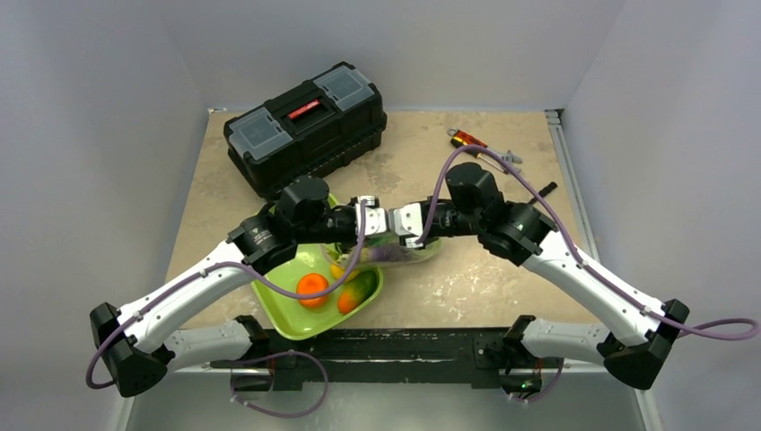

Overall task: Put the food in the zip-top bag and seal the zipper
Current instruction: Zip the zipper food storage bag at the center of the board.

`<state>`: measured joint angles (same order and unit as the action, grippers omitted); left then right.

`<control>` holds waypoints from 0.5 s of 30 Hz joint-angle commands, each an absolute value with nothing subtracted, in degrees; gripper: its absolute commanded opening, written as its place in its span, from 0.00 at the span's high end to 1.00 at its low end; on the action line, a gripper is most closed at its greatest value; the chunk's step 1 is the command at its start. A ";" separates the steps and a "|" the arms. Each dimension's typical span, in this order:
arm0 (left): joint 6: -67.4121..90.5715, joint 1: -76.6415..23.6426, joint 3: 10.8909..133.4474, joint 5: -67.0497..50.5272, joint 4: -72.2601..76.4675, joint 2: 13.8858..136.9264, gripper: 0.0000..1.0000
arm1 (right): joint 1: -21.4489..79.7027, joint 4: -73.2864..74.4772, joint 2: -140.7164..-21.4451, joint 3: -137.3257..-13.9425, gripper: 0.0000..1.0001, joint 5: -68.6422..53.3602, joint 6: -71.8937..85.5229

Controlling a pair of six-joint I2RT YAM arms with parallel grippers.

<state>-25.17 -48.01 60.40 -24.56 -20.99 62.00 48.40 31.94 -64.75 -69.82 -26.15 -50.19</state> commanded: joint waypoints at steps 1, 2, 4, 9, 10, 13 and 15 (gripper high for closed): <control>-27.49 -48.65 61.16 -28.55 -12.83 59.84 1.00 | 49.31 34.74 -67.22 -73.60 1.00 -37.44 -53.17; -27.69 -48.65 61.03 -28.08 -12.83 59.68 1.00 | 49.31 36.25 -67.53 -74.04 1.00 -37.74 -53.92; -28.02 -48.65 60.83 -27.13 -12.73 59.54 1.00 | 49.33 36.88 -66.77 -73.39 1.00 -37.36 -53.45; -27.83 -48.52 60.41 -26.44 -11.70 59.09 1.00 | 49.31 33.87 -62.03 -68.88 0.96 -35.50 -49.75; -27.75 -48.52 60.38 -26.45 -11.48 59.07 1.00 | 49.31 33.64 -61.62 -68.34 0.96 -35.36 -49.33; -27.24 -48.52 60.29 -26.90 -10.93 59.30 1.00 | 49.31 32.41 -61.30 -67.24 0.97 -34.83 -48.44; -26.91 -48.53 60.38 -27.23 -10.97 59.50 1.00 | 49.38 31.74 -61.92 -67.16 0.97 -35.12 -48.26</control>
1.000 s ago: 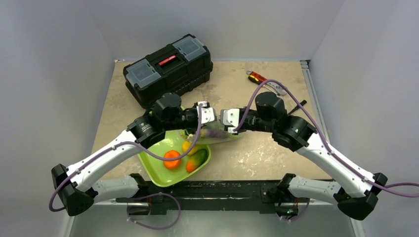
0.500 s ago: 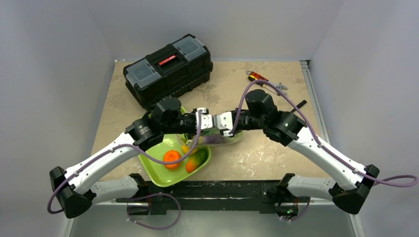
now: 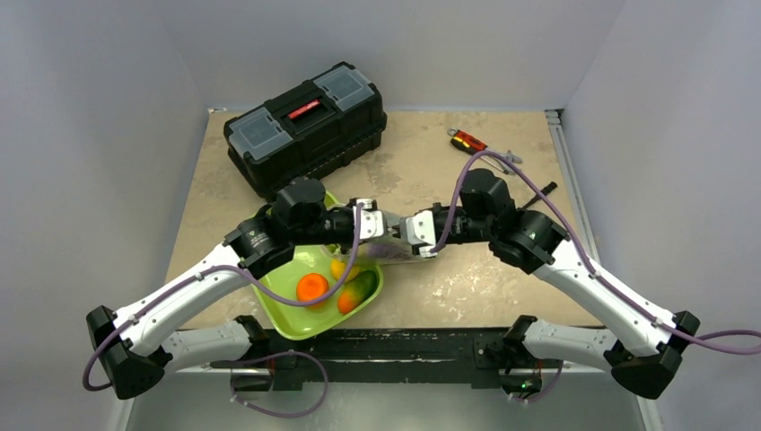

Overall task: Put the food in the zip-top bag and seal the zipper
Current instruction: Zip the zipper food storage bag at the center of the board.

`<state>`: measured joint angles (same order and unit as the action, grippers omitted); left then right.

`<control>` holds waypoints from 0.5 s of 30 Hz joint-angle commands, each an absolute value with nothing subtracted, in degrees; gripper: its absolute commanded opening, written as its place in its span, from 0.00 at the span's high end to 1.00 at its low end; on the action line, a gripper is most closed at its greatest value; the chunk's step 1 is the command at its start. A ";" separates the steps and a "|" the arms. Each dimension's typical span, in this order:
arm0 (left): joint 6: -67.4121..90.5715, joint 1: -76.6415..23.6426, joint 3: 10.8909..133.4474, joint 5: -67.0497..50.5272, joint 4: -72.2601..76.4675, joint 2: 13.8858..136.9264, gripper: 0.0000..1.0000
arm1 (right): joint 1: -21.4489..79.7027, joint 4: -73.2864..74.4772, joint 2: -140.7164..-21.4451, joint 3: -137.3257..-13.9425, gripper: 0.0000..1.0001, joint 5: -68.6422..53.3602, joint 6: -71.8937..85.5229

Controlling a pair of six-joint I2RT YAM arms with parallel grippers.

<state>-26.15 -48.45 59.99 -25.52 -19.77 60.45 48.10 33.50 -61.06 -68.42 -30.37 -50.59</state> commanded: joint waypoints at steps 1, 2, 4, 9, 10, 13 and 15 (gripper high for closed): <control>-26.80 -48.53 60.38 -27.36 -10.90 59.58 1.00 | 49.37 31.40 -62.29 -67.25 0.97 -35.23 -48.19; -26.73 -48.52 60.38 -27.59 -10.88 59.63 1.00 | 49.39 31.12 -62.68 -67.41 0.97 -35.32 -48.16; -26.51 -48.52 60.42 -27.83 -10.75 59.59 1.00 | 49.37 29.91 -63.29 -67.41 0.96 -34.51 -47.66; -26.06 -48.52 60.56 -28.88 -10.64 59.51 1.00 | 49.52 23.52 -63.65 -66.58 0.91 -30.61 -44.30; -26.03 -48.54 60.56 -28.98 -10.64 59.52 1.00 | 49.63 21.51 -63.49 -66.09 0.91 -28.03 -42.65; -26.11 -48.52 60.55 -28.72 -10.76 59.56 1.00 | 49.98 18.18 -62.46 -64.70 0.95 -24.09 -40.69; -26.11 -48.52 60.62 -28.70 -10.72 59.55 1.00 | 50.22 16.48 -61.56 -63.61 0.94 -22.45 -39.86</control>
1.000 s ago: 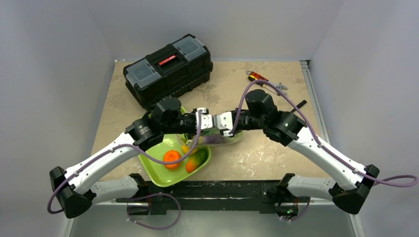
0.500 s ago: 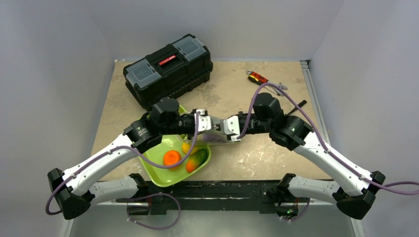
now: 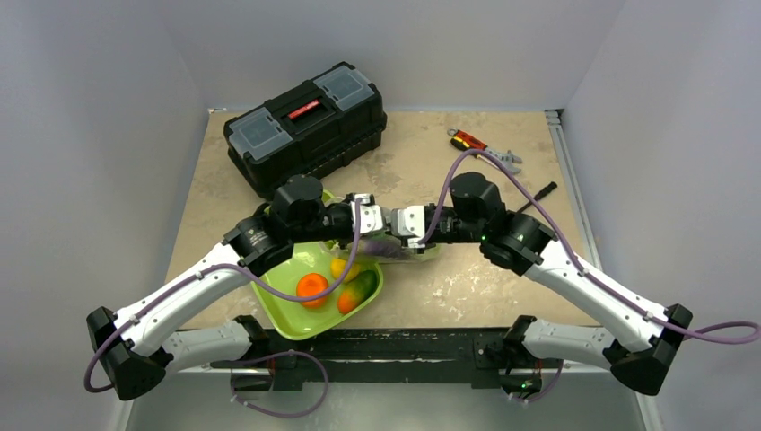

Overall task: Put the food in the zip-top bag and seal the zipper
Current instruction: Zip the zipper food storage bag at the center of the board.

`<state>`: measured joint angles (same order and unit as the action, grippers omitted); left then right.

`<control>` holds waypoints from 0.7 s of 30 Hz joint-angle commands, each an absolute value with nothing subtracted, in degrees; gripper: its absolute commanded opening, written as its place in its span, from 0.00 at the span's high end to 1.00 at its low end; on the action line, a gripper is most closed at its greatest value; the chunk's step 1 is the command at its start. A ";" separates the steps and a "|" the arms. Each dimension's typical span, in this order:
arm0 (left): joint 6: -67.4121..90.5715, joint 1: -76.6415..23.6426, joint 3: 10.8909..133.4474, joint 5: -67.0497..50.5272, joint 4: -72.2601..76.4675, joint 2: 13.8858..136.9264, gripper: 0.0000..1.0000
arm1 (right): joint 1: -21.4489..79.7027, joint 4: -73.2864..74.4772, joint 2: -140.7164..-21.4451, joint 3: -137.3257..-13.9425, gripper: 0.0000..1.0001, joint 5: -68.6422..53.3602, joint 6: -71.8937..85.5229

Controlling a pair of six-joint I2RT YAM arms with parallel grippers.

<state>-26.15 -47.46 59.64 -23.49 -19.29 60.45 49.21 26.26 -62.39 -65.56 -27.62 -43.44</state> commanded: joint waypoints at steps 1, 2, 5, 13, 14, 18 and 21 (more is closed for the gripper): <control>-26.10 -48.54 60.64 -28.81 -10.80 59.51 1.00 | 50.29 15.64 -61.23 -63.19 0.93 -21.36 -39.18; -26.03 -48.52 60.71 -28.83 -10.90 59.44 1.00 | 50.42 15.25 -60.88 -63.00 0.93 -20.19 -38.64; -26.11 -48.52 60.69 -28.51 -10.99 59.25 1.00 | 50.53 15.17 -59.40 -62.23 0.93 -17.44 -37.87; -26.12 -48.56 60.60 -28.59 -10.92 59.33 1.00 | 50.61 14.70 -56.73 -60.20 0.91 -16.76 -37.05; -26.15 -48.52 60.64 -28.71 -10.90 59.25 1.00 | 50.53 14.60 -57.08 -60.20 0.91 -16.81 -37.05; -26.02 -48.52 60.64 -29.00 -11.02 59.24 1.00 | 50.62 14.84 -58.09 -60.72 0.91 -19.35 -38.21; -26.02 -48.52 60.71 -29.53 -11.07 59.24 1.00 | 50.58 15.06 -59.13 -61.45 0.91 -20.14 -39.02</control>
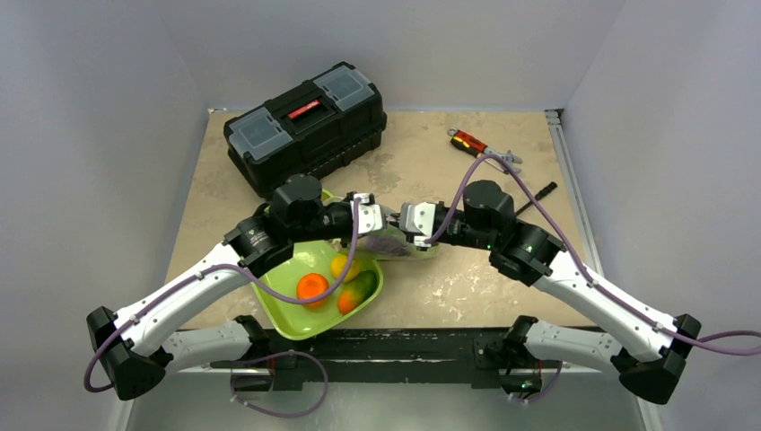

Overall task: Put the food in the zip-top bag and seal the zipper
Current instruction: Zip the zipper food storage bag at the center of the board.

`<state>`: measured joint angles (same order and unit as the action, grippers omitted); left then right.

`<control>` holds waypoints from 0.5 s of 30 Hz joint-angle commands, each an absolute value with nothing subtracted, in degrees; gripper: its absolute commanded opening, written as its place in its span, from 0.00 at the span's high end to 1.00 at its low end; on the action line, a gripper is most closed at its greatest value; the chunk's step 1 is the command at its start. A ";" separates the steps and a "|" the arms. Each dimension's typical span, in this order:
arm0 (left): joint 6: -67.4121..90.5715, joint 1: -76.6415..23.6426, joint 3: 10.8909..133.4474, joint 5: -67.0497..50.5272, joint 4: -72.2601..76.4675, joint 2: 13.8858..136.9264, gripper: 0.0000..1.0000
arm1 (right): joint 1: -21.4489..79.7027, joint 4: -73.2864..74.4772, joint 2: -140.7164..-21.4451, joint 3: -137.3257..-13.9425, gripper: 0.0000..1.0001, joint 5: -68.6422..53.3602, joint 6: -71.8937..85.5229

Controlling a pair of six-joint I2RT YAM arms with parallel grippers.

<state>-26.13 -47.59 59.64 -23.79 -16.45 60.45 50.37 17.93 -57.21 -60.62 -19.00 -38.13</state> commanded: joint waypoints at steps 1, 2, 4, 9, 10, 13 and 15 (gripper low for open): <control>-25.95 -48.54 60.80 -29.78 -11.07 59.25 1.00 | 50.62 15.04 -59.55 -61.62 0.91 -20.58 -39.36; -25.93 -48.52 60.82 -29.98 -11.12 59.24 1.00 | 50.62 15.03 -59.96 -61.92 0.90 -21.10 -39.53; -25.99 -48.52 60.90 -30.32 -11.37 59.27 1.00 | 50.62 15.94 -61.05 -62.81 0.90 -22.98 -40.40; -26.40 -48.52 60.82 -30.13 -11.59 59.00 1.00 | 50.64 18.99 -62.72 -65.01 0.90 -26.25 -43.33; -26.49 -48.52 60.82 -30.27 -11.70 58.90 1.00 | 50.63 20.24 -63.07 -65.63 0.90 -27.71 -44.19; -26.54 -48.52 60.82 -30.70 -11.78 58.64 1.00 | 50.60 25.05 -64.89 -67.94 0.90 -31.73 -47.69; -26.52 -48.54 60.82 -30.93 -11.72 58.56 1.00 | 50.56 25.80 -66.30 -68.64 0.88 -34.26 -48.57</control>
